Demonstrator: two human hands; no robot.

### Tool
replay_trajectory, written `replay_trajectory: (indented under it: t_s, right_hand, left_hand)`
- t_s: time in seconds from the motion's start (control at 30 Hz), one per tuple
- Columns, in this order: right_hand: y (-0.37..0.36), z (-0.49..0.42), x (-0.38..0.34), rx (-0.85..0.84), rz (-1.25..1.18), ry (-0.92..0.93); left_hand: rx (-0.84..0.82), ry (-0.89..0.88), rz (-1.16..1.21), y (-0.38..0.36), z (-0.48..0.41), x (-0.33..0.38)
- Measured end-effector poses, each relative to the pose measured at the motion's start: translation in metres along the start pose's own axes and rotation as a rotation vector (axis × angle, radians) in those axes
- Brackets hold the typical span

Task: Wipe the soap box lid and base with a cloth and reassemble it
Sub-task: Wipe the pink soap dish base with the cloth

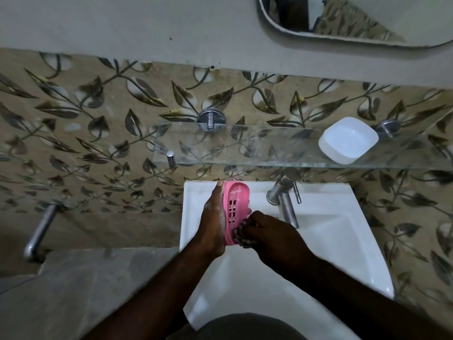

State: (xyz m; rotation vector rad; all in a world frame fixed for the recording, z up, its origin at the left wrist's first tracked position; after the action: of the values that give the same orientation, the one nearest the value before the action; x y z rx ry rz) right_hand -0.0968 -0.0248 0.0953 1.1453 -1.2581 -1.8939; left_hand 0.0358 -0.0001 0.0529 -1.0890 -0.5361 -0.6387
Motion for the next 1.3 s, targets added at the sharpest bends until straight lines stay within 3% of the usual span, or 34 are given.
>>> replay_trajectory:
  t_s: [0.13,0.27,0.37,0.5,0.6,0.77,0.87,1.03,1.13,1.3]
  right_hand:
    - [0.002,-0.005,-0.014,-0.021,-0.364,-0.009]
    - [0.01,0.002,-0.006,0.03,-0.113,0.056]
    - [0.009,0.0,0.008,0.074,0.045,0.003]
    - [-0.004,-0.011,-0.005,0.055,-0.417,-0.097]
    - [-0.008,-0.005,-0.009,0.112,-0.527,-0.106]
    - [-0.018,0.003,0.013,0.109,0.065,0.079]
    - [-0.015,0.002,0.007,0.136,0.061,0.09]
    - [-0.005,-0.003,0.001,0.157,-0.194,-0.02]
    - [0.011,-0.009,-0.001,0.168,-0.526,-0.144]
    - [0.015,-0.014,-0.023,0.109,-0.724,-0.119]
  left_hand:
    - [0.002,-0.017,0.072,-0.003,-0.003,0.007]
    - [-0.015,0.013,0.025,0.001,-0.005,0.005]
    - [-0.01,0.042,-0.014,0.002,-0.007,0.005]
    - [0.016,-0.01,-0.041,0.002,-0.01,0.013]
    - [0.013,-0.082,-0.078,0.001,-0.007,0.014]
    - [-0.05,0.064,-0.079,-0.002,-0.003,0.007]
    - [-0.072,0.149,-0.002,-0.005,-0.008,0.017]
    - [-0.108,0.164,0.071,-0.01,-0.006,0.026]
    - [-0.172,-0.03,0.136,-0.015,0.002,0.025]
    - [-0.149,-0.214,0.177,-0.013,0.013,0.01]
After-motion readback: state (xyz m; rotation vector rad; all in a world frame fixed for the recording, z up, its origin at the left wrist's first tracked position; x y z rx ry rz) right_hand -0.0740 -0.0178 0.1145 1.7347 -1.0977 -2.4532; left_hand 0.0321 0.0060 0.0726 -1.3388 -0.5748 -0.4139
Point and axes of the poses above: each hand's wrist, its own z-axis away from the middle knuckle, its own y-axis out of the back of the hand, x = y × z, the point moved 3 cm from there along -z, towards the middle knuckle, and after that the axes turned 15 degrees about -x, right-handed, at the moved point
